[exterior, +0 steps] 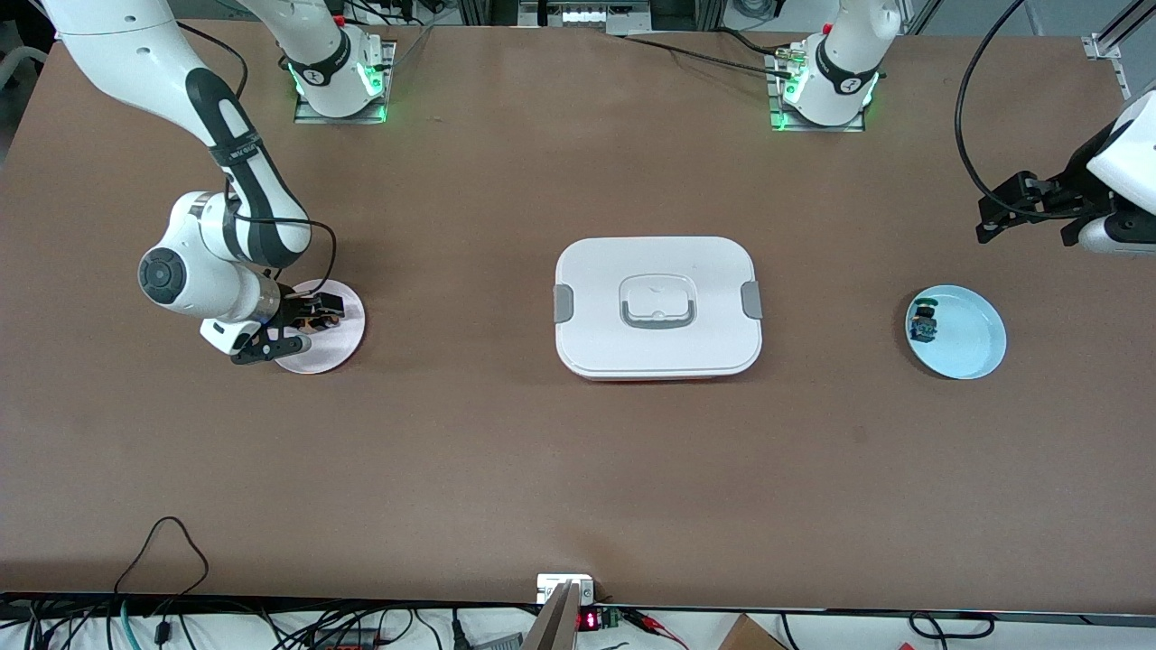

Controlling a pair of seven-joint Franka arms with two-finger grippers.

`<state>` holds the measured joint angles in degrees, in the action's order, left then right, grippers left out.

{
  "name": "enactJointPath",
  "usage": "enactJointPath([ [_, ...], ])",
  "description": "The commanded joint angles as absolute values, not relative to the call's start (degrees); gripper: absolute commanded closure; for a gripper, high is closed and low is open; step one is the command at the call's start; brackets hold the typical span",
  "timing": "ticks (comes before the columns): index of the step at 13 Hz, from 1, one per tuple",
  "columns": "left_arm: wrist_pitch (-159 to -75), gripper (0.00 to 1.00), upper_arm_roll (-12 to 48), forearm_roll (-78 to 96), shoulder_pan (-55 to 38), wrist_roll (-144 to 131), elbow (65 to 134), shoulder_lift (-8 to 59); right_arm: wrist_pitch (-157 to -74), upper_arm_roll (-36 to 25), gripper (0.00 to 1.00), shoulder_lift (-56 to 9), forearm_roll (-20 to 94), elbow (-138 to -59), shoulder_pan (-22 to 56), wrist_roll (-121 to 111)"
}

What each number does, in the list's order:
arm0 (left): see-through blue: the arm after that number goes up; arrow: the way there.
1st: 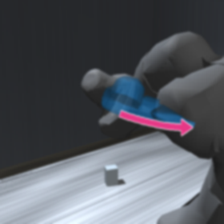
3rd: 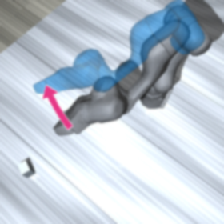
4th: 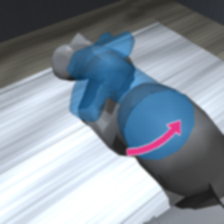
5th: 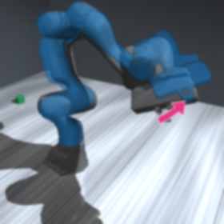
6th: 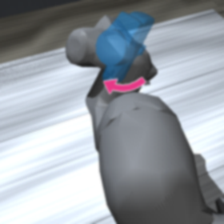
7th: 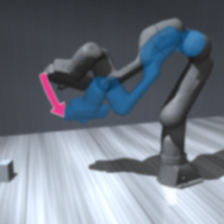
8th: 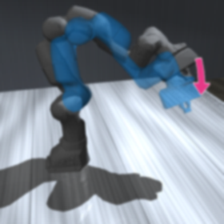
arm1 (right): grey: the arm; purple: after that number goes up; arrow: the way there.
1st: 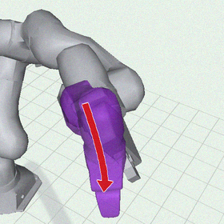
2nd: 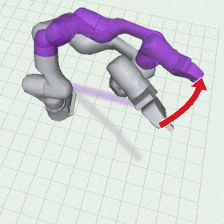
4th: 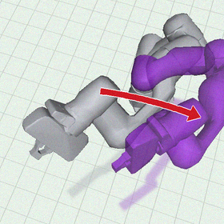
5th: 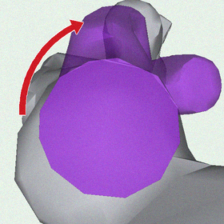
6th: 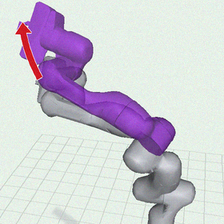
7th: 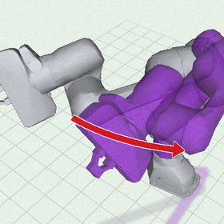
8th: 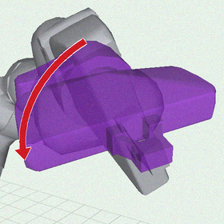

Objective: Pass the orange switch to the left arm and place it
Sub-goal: 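Lower the right gripper and close it on the orange switch, then lift the orange switch with the right gripper toward the box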

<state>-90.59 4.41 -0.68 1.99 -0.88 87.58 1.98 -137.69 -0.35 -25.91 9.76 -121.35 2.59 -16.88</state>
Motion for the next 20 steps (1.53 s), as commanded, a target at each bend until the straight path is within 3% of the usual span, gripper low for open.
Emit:
enactJointPath([
  [1,-90.18,0.00,4.48,-1.49,2.20,-1.14,85.96,2.72,-138.34,0.53,0.00,-26.01,10.90,-121.55,1.67,-18.46],
  [4,-90.18,0.00,4.48,-1.49,2.20,-1.14,85.96,2.72,-138.34,0.53,0.03,-25.93,10.90,-121.55,1.76,-18.37],
  [7,-90.18,0.00,4.48,-1.49,2.20,-1.14,85.96,2.72,-138.34,0.53,0.38,-25.93,10.90,-121.47,1.85,-18.37],
  [9,-90.18,0.00,4.48,-1.49,2.20,-1.14,85.96,2.72,-138.25,0.53,0.52,-26.01,10.38,-121.38,1.84,-18.72],
  [10,-90.18,0.00,4.48,-1.49,2.20,-1.14,85.96,2.72,-138.25,0.53,0.76,-25.93,10.37,-121.29,2.37,-18.89],
  [12,-90.18,0.00,4.48,-1.49,2.20,-1.14,85.96,2.72,-137.82,0.53,0.88,-25.75,10.37,-121.11,2.29,-18.90],
  [16,-90.18,0.00,4.39,-1.49,2.20,-1.14,85.96,2.72,-134.84,0.53,0.92,-23.47,10.28,-119.54,2.20,-18.81],
  [20,-90.18,0.00,4.39,-1.41,2.20,-1.14,85.96,2.72,-121.41,0.53,0.93,-20.40,10.02,-112.08,2.20,-18.11],
])
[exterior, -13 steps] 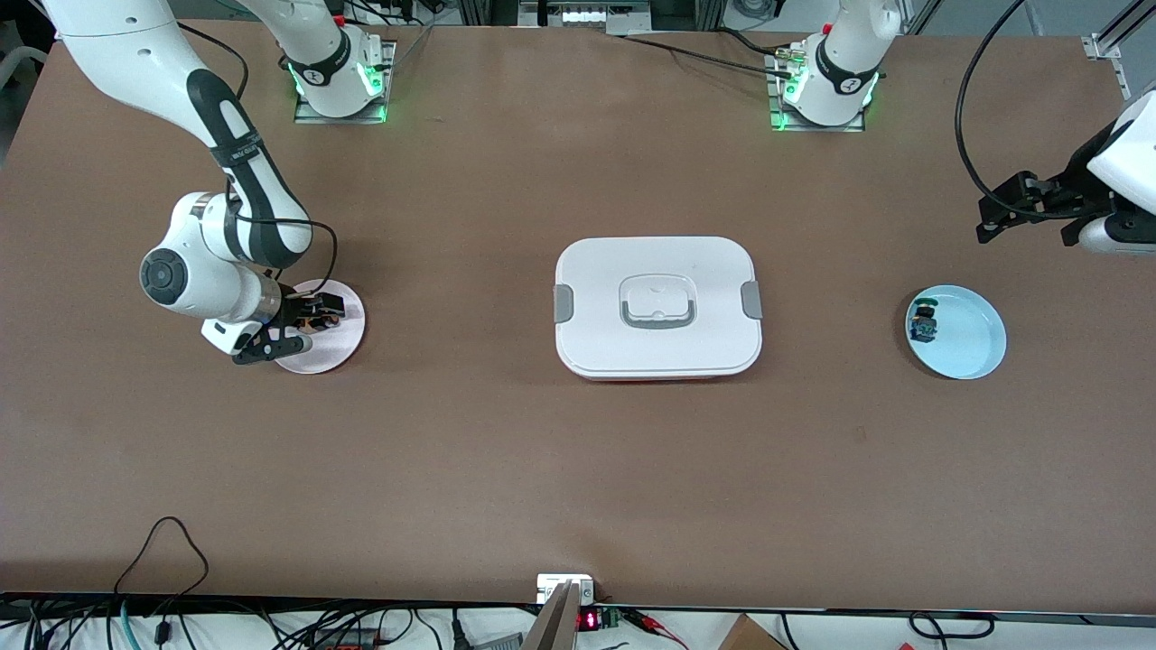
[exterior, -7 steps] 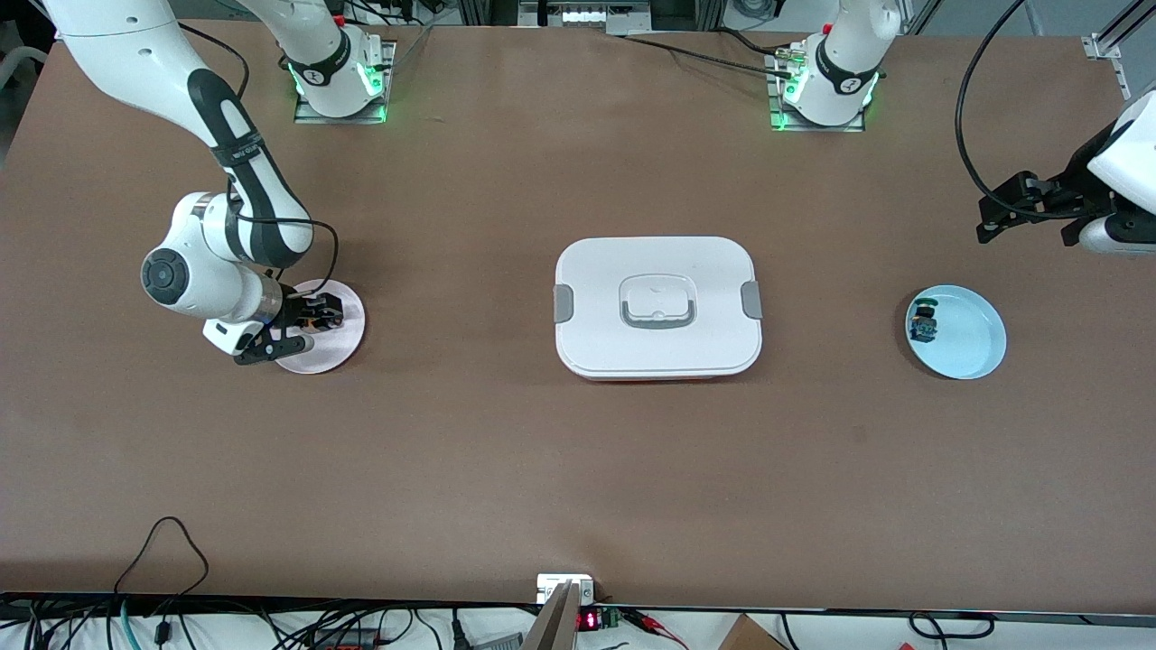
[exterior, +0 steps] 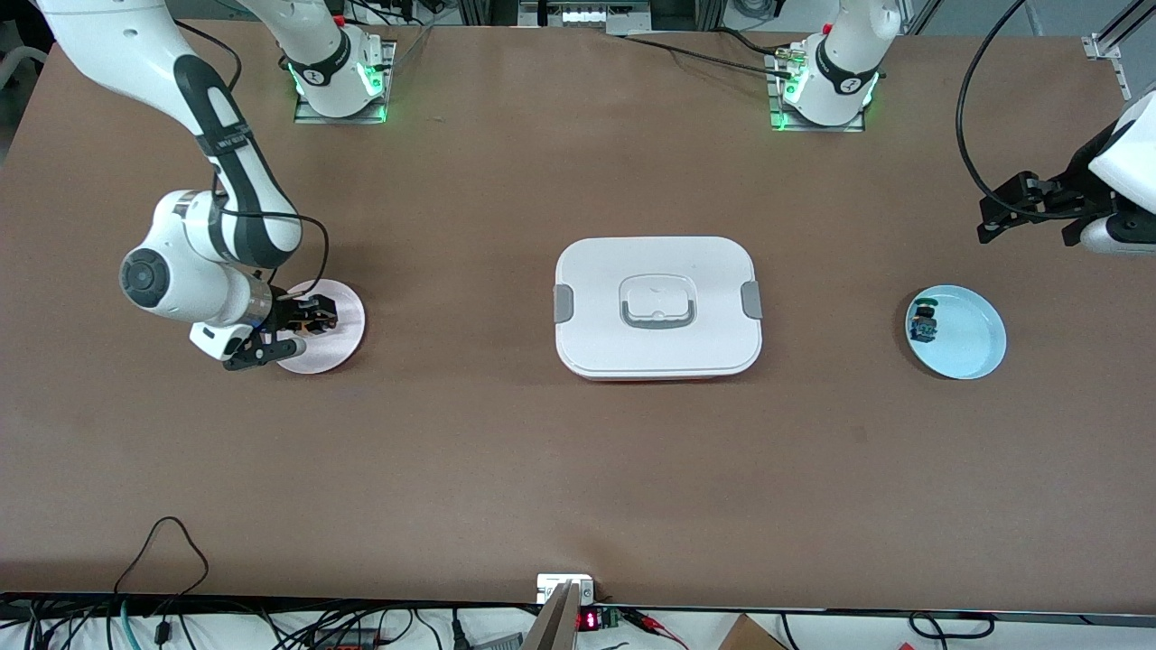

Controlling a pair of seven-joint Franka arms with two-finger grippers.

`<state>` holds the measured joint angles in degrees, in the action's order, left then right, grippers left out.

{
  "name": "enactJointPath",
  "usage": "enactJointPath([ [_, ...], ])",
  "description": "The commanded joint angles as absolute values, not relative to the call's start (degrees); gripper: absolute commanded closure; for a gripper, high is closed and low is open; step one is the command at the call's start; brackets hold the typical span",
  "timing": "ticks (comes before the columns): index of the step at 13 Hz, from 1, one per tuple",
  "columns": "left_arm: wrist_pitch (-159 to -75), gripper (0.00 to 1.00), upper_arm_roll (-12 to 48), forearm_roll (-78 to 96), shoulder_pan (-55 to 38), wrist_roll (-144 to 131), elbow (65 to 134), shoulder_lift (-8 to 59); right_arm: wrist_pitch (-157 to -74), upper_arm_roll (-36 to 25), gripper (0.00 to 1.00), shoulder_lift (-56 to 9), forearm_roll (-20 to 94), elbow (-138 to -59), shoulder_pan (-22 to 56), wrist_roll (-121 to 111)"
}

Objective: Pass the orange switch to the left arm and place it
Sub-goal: 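Lift the orange switch with the right gripper toward the box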

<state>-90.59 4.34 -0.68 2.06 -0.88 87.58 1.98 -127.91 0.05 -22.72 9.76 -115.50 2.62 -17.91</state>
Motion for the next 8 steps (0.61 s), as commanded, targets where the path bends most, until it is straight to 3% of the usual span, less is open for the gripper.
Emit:
enactJointPath([
  [1,-90.18,0.00,4.39,-1.41,2.20,-1.14,85.96,2.72,-118.42,0.53,0.94,-19.87,9.85,-110.06,2.28,-18.02],
  [8,-90.18,0.00,4.39,-1.49,2.20,-1.14,85.96,2.72,-113.30,0.70,0.94,-16.62,4.13,-101.88,3.69,-18.89],
])
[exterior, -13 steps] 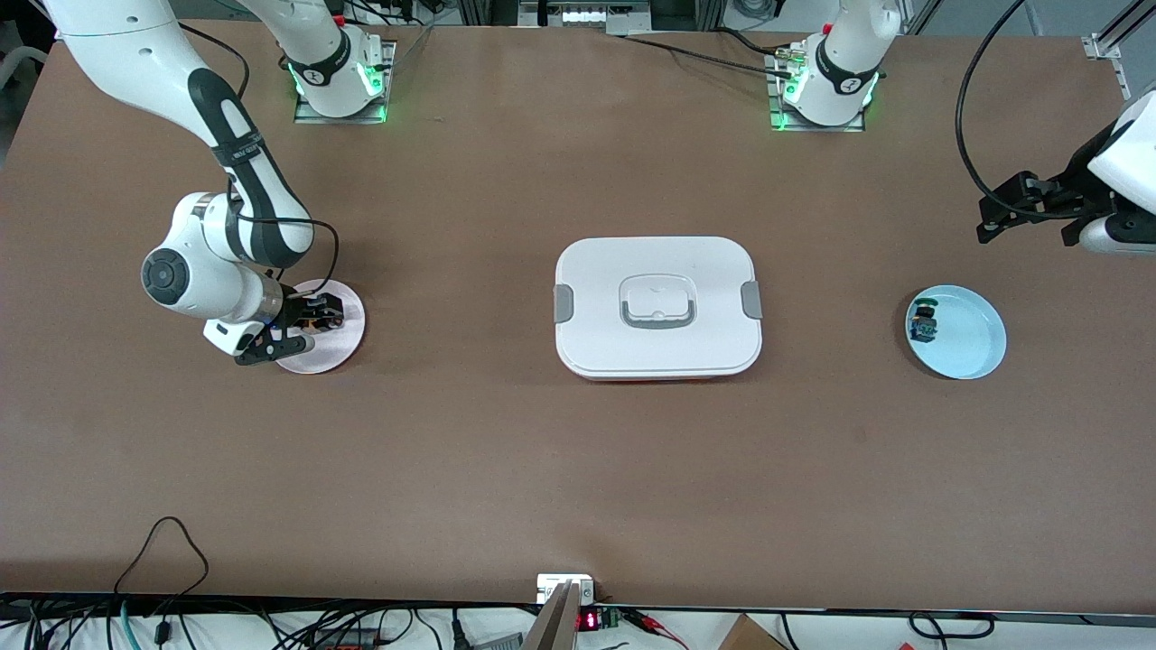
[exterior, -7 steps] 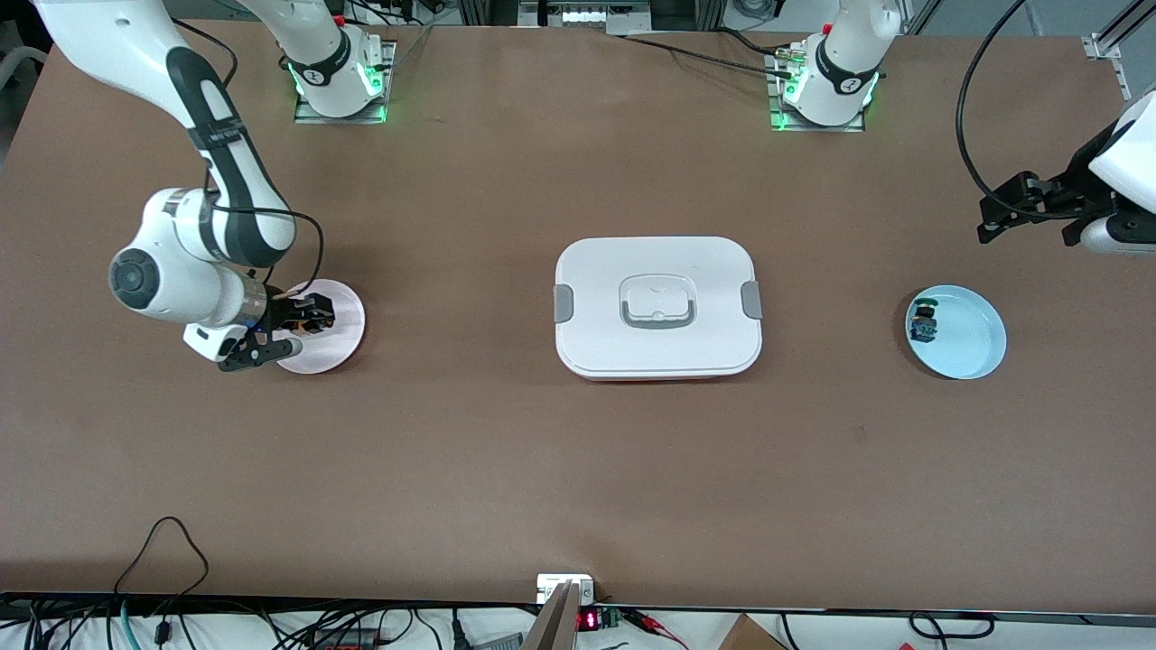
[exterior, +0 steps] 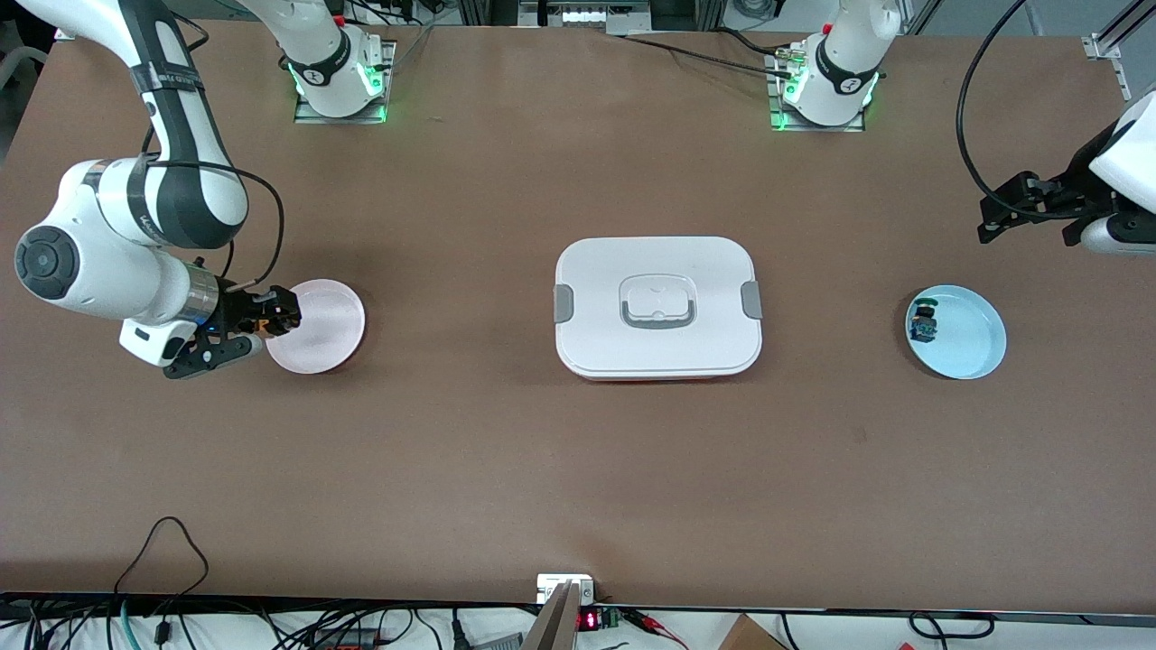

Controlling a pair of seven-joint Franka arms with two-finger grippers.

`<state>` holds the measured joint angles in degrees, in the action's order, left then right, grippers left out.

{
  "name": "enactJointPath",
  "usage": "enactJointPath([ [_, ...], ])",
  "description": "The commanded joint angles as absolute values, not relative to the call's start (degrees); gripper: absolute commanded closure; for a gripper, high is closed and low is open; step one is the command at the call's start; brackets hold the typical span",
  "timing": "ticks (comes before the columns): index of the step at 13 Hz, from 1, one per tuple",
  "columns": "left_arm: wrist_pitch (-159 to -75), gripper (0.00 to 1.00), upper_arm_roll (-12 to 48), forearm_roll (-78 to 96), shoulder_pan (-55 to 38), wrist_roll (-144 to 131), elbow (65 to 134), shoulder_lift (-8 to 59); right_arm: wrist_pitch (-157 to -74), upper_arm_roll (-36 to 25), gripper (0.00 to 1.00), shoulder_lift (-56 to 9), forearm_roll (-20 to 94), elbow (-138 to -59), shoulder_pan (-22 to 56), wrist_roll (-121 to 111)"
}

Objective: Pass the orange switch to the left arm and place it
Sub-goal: 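Lift the orange switch with the right gripper toward the box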

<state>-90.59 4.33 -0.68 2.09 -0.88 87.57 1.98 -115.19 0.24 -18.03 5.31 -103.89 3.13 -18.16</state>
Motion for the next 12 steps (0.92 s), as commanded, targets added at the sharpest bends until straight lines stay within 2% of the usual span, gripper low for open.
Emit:
enactJointPath([
  [1,-90.18,0.00,4.39,-1.41,2.20,-1.14,85.96,2.72,-111.99,1.49,0.94,-16.00,4.22,-100.30,4.30,-18.98],
  [4,-90.18,0.00,4.39,-1.49,2.20,-1.14,85.96,2.72,-108.02,6.40,0.95,-14.25,4.48,-95.81,4.39,-18.98],
  [12,-90.17,0.00,4.13,-2.11,2.20,-1.32,86.04,2.72,-107.93,18.26,0.99,-5.37,5.19,-95.89,5.36,-22.22],
])
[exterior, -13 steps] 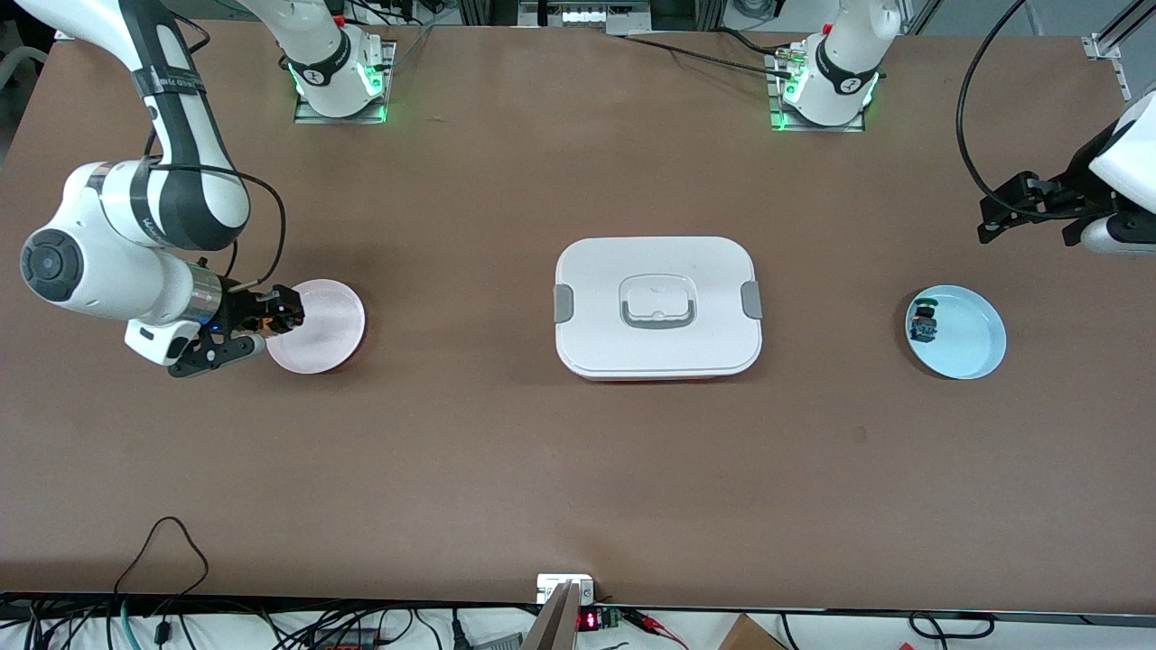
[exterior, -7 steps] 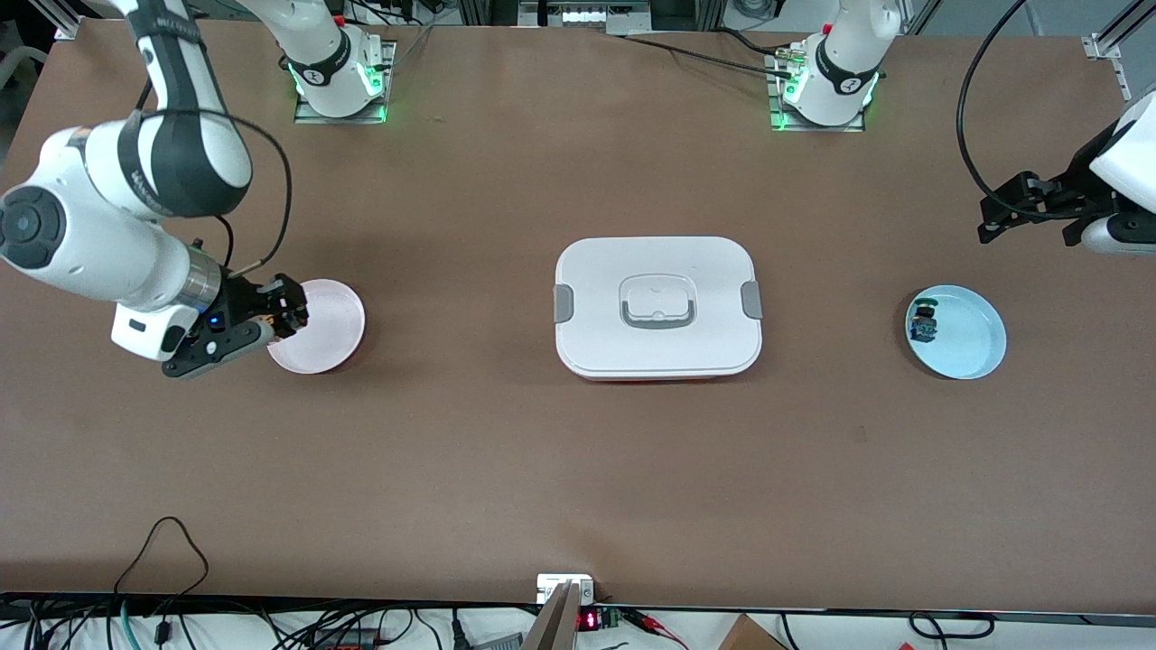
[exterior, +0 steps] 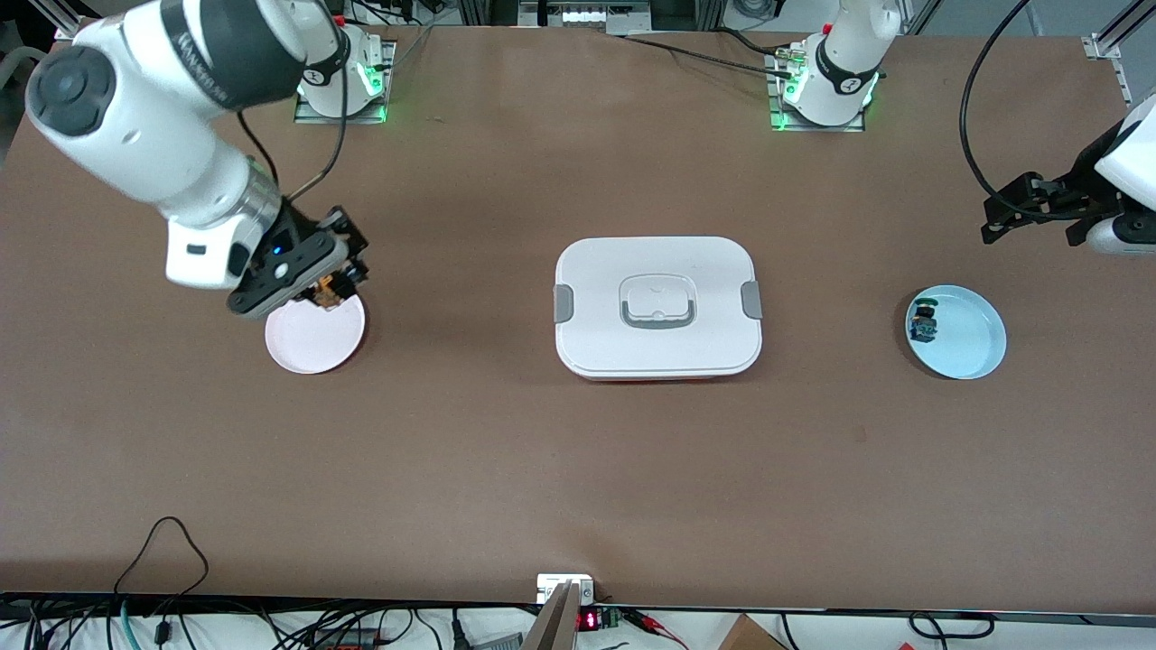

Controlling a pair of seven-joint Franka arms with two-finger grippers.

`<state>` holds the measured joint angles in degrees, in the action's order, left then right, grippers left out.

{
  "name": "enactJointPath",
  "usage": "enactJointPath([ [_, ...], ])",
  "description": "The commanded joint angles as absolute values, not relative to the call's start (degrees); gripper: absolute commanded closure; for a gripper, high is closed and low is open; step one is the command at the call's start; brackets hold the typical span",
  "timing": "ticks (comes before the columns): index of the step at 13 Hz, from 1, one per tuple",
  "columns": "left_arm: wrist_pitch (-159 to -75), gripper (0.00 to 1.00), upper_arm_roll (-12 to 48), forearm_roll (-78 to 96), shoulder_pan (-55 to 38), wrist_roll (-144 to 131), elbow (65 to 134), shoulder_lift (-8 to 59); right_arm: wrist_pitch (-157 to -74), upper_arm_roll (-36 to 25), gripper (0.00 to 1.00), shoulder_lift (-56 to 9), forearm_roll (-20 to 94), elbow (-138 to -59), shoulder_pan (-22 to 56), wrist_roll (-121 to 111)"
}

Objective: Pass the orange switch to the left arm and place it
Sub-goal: 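Lift the orange switch with the right gripper toward the box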

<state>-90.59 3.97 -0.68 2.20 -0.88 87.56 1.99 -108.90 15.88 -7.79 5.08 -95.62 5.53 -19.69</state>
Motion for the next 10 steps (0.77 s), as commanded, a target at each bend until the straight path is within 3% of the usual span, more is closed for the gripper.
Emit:
enactJointPath([
  [1,-90.18,0.00,4.13,-1.24,2.20,-1.32,85.96,2.64,-108.10,20.11,0.99,-4.58,5.19,-95.80,5.45,-23.37],
  [5,-90.44,0.00,4.22,-0.35,2.11,-1.05,84.21,5.97,-110.12,26.18,0.99,-3.25,12.71,-95.71,5.54,-31.36],
  [10,-88.95,0.00,4.22,-2.88,2.20,-1.58,83.76,6.58,-114.24,27.77,0.99,-3.25,29.24,-95.80,6.68,-44.87],
])
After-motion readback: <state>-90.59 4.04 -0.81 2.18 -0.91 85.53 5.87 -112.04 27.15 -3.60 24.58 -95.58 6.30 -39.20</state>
